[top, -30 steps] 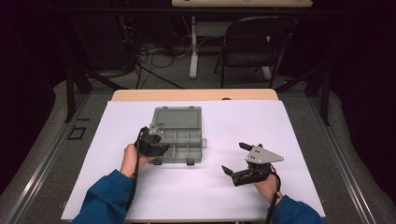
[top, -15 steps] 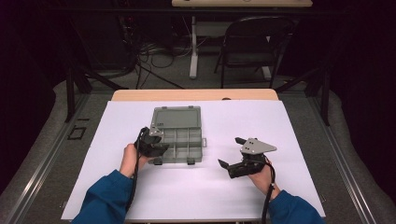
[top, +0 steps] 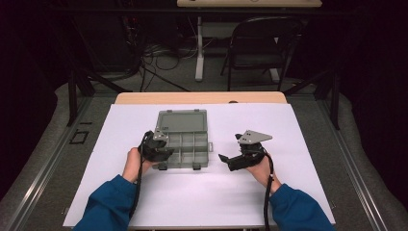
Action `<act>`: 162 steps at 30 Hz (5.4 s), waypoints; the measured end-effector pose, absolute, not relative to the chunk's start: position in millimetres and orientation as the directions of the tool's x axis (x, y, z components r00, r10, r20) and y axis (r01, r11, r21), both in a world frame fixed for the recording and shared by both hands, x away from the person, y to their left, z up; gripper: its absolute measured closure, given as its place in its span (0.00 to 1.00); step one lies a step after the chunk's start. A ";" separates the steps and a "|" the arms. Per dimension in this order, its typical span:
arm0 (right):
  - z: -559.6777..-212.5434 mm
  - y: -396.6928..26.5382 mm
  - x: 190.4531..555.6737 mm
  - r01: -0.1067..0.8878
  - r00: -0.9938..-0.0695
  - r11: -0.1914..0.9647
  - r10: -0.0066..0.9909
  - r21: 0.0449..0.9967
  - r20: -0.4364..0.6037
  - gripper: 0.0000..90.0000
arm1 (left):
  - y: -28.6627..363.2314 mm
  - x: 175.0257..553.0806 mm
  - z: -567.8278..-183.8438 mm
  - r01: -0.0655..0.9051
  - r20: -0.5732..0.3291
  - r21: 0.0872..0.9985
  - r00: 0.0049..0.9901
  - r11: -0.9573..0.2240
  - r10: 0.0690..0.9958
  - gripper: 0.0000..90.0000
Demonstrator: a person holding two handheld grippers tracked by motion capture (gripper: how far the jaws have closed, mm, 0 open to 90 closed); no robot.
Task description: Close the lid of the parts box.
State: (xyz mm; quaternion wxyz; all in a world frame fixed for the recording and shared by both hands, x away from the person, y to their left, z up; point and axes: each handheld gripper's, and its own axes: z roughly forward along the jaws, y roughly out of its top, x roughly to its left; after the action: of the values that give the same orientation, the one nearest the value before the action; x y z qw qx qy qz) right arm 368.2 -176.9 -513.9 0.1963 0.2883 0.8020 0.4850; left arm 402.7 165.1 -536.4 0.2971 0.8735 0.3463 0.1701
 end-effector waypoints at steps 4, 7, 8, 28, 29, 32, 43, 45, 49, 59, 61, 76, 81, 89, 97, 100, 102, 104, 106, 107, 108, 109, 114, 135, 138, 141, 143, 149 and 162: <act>-514.5 -171.9 379.8 0.286 -0.758 0.381 0.651 0.879 -0.035 0.03 | 165.4 403.0 -536.3 0.499 0.093 0.637 0.707 -0.588 0.701 0.61; -515.6 -168.1 389.6 0.297 -0.760 0.381 0.650 0.875 -0.025 0.02 | 165.7 403.3 -536.3 0.497 0.090 0.637 0.711 -0.589 0.697 0.61; -515.8 -167.0 392.5 0.299 -0.762 0.383 0.647 0.874 -0.023 0.01 | 165.9 403.5 -536.3 0.496 0.089 0.637 0.714 -0.591 0.695 0.61; -509.6 -146.1 443.5 0.343 -0.737 0.415 0.675 0.843 -0.032 0.62 | 166.5 404.0 -536.5 0.494 0.083 0.639 0.717 -0.590 0.692 0.60; -510.0 -143.9 445.6 0.343 -0.740 0.423 0.672 0.839 -0.036 0.70 | 166.5 404.0 -536.5 0.494 0.083 0.639 0.718 -0.589 0.691 0.60; -511.6 -136.5 453.2 0.347 -0.747 0.464 0.663 0.815 -0.059 0.85 | 166.6 404.0 -536.6 0.494 0.082 0.640 0.718 -0.589 0.691 0.61; -524.9 -117.0 477.0 0.402 -0.722 0.529 0.685 0.747 -0.097 1.00 | 166.8 404.2 -536.8 0.492 0.080 0.642 0.720 -0.588 0.690 0.60; -529.2 -114.4 478.5 0.415 -0.721 0.542 0.686 0.730 -0.099 1.00 | 166.8 404.2 -536.8 0.493 0.080 0.642 0.719 -0.588 0.690 0.60; -533.7 -110.9 481.0 0.425 -0.717 0.554 0.689 0.716 -0.107 1.00 | 166.7 404.2 -536.8 0.493 0.081 0.641 0.719 -0.588 0.690 0.60; -535.0 -105.0 491.8 0.461 -0.715 0.572 0.692 0.678 -0.098 1.00 | 166.9 404.3 -536.9 0.492 0.079 0.642 0.720 -0.588 0.689 0.60; -536.1 -103.5 492.8 0.462 -0.715 0.575 0.692 0.676 -0.101 1.00 | 166.8 404.2 -536.9 0.492 0.079 0.643 0.720 -0.588 0.690 0.61; -541.3 -96.5 501.4 0.498 -0.713 0.617 0.691 0.610 -0.117 1.00 | 166.9 404.3 -537.0 0.492 0.079 0.643 0.720 -0.587 0.689 0.61; -545.0 -94.4 502.6 0.520 -0.705 0.616 0.700 0.593 -0.109 1.00 | 166.9 404.3 -537.1 0.491 0.079 0.643 0.721 -0.587 0.689 0.61; -546.9 -94.0 505.0 0.527 -0.701 0.609 0.706 0.593 -0.101 1.00 | 167.1 404.5 -537.5 0.487 0.080 0.645 0.724 -0.589 0.685 0.61; -548.1 -94.2 508.6 0.518 -0.698 0.599 0.709 0.611 -0.103 1.00 | 166.9 404.5 -538.0 0.482 0.085 0.644 0.727 -0.594 0.682 0.61; -549.0 -94.9 508.7 0.525 -0.690 0.579 0.719 0.623 -0.087 1.00 | 166.9 404.4 -538.0 0.482 0.085 0.644 0.727 -0.595 0.681 0.61; -549.2 -95.4 509.0 0.529 -0.686 0.571 0.723 0.628 -0.079 1.00 | 166.9 404.4 -537.9 0.480 0.088 0.643 0.728 -0.596 0.680 0.61; -549.3 -96.0 509.3 0.525 -0.684 0.565 0.725 0.637 -0.079 1.00 | 167.0 404.5 -538.0 0.479 0.088 0.643 0.728 -0.597 0.679 0.61; -548.9 -96.7 509.1 0.528 -0.681 0.553 0.730 0.645 -0.068 1.00 | 166.9 404.5 -538.0 0.478 0.090 0.643 0.729 -0.598 0.679 0.61; -548.6 -96.8 508.8 0.531 -0.677 0.547 0.733 0.648 -0.064 1.00 | 167.0 404.5 -538.0 0.477 0.090 0.643 0.729 -0.599 0.678 0.61; -548.0 -97.6 509.3 0.519 -0.682 0.549 0.728 0.655 -0.071 1.00 | 167.0 404.5 -538.0 0.477 0.090 0.643 0.729 -0.599 0.678 0.61; -547.1 -97.4 508.3 0.532 -0.671 0.538 0.739 0.654 -0.062 1.00 | 167.0 404.5 -538.0 0.477 0.091 0.643 0.730 -0.599 0.678 0.61; -544.7 -98.7 508.4 0.511 -0.671 0.528 0.738 0.679 -0.069 1.00 | 167.0 404.5 -538.1 0.477 0.091 0.644 0.729 -0.599 0.678 0.61; -531.0 -103.5 505.3 0.438 -0.664 0.492 0.741 0.752 -0.098 1.00 | 166.7 404.4 -538.1 0.477 0.092 0.643 0.729 -0.599 0.679 0.61; -529.1 -103.3 504.2 0.431 -0.661 0.481 0.744 0.763 -0.096 1.00 | 166.5 404.3 -538.2 0.479 0.090 0.643 0.728 -0.597 0.680 0.61; -526.0 -103.5 502.8 0.425 -0.658 0.478 0.746 0.769 -0.101 1.00 | 166.5 404.3 -538.2 0.479 0.090 0.643 0.727 -0.597 0.680 0.61; -524.0 -103.7 501.8 0.416 -0.659 0.478 0.745 0.773 -0.105 1.00 | 166.5 404.2 -538.2 0.480 0.090 0.643 0.726 -0.597 0.681 0.61; -521.1 -104.1 500.3 0.406 -0.658 0.469 0.746 0.784 -0.106 1.00 | 166.1 404.1 -538.2 0.483 0.089 0.644 0.724 -0.594 0.684 0.61; -510.0 -107.0 495.3 0.366 -0.660 0.452 0.742 0.814 -0.116 1.00 | 166.2 404.2 -538.0 0.481 0.091 0.642 0.725 -0.596 0.683 0.61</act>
State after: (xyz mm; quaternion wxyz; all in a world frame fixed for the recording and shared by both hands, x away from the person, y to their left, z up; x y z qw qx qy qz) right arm 495.3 -107.0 -510.0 0.2357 0.3383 0.8187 0.3996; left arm 404.2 166.2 -538.0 0.3031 0.8779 0.3316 0.1661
